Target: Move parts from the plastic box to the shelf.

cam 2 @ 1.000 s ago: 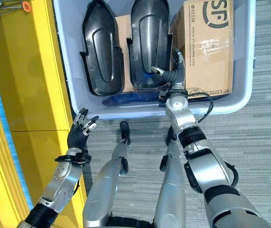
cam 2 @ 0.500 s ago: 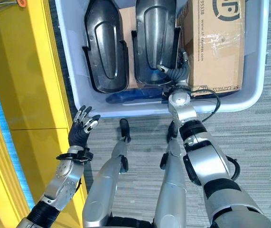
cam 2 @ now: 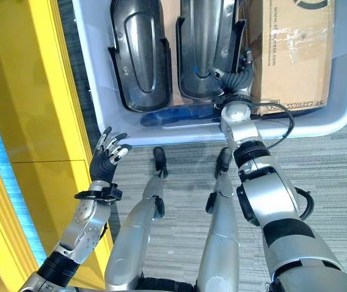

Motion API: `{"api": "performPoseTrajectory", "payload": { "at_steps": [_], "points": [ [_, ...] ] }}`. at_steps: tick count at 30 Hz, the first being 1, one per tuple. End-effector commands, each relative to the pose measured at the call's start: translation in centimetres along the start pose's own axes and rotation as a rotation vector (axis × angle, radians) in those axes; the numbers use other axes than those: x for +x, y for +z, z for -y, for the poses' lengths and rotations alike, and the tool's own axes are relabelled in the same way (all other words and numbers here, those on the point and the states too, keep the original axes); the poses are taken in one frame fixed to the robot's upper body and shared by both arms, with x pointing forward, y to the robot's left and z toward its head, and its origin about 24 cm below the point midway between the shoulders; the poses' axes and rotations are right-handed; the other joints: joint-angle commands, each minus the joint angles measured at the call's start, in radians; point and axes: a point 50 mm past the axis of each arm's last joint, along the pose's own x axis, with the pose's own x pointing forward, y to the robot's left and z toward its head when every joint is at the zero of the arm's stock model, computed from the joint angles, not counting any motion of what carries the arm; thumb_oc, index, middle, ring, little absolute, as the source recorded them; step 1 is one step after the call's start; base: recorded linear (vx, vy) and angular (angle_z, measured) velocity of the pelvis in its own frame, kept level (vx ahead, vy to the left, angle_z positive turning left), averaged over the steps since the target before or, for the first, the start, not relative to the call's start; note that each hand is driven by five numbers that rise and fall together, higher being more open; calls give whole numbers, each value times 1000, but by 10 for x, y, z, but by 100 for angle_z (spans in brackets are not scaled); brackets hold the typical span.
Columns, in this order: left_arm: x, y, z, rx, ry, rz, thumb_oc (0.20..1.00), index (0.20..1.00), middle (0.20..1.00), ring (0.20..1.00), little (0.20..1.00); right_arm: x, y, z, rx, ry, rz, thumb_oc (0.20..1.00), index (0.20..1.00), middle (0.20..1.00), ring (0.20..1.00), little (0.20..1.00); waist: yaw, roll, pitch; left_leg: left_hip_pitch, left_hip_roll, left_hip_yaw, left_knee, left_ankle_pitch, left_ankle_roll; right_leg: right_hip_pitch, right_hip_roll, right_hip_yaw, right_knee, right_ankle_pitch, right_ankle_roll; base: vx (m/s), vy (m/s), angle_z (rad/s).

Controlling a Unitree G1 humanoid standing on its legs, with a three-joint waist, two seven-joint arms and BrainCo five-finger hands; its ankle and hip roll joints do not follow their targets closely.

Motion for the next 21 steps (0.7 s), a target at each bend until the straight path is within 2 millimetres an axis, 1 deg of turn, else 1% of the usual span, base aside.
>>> {"api": "performPoseTrajectory", "payload": {
  "at_steps": [1, 4, 9, 15, 16, 21],
  "points": [
    [1, 19, 8, 8, -60, 95, 1000, 1000, 1000, 1000, 1000, 17, 6, 48, -88, -165, 11, 1000, 1000, 1000, 1000, 1000, 12, -7, -18, 66, 56, -37, 40, -94, -63, 49, -56, 6, -45, 17, 95, 4, -1, 6],
    [1, 21, 10, 6, -70, 103, 1000, 1000, 1000, 1000, 1000, 18, 7, 49, -119, -163, 6, 1000, 1000, 1000, 1000, 1000, 17, -4, -18, 55, 55, -42, 42, -93, -63, 41, -58, 5, -43, 16, 94, 0, 0, 0],
    [0, 22, 12, 5, -83, 107, 1000, 1000, 1000, 1000, 1000, 23, 11, 57, -158, -180, -4, 1000, 1000, 1000, 1000, 1000, 32, 8, -18, 29, 49, -52, 45, -91, -60, 16, -63, -1, -34, 15, 94, -1, 9, 3],
    [1, 24, 13, 7, -89, 114, 1000, 1000, 1000, 1000, 1000, 27, 16, 67, -145, -200, -13, 1000, 1000, 1000, 1000, 1000, 38, 10, -18, 19, 46, -61, 39, -89, -59, 7, -66, -3, -33, 16, 94, -5, 15, 7],
    [1, 24, 12, 8, -89, 115, 1000, 1000, 1000, 1000, 1000, 27, 17, 68, -154, -198, -14, 200, 200, 200, 200, 200, 39, 10, -18, 20, 46, -61, 38, -88, -59, 7, -66, -4, -33, 16, 94, -7, 13, 4],
    [1, 24, 13, 1, -90, 110, 1000, 1000, 1000, 1000, 1000, 28, 18, 67, -131, -191, -13, 200, 200, 200, 200, 200, 38, 5, -18, 22, 46, -61, 33, -86, -59, 8, -66, -4, -36, 18, 95, 0, 0, 0]
  ]
}}
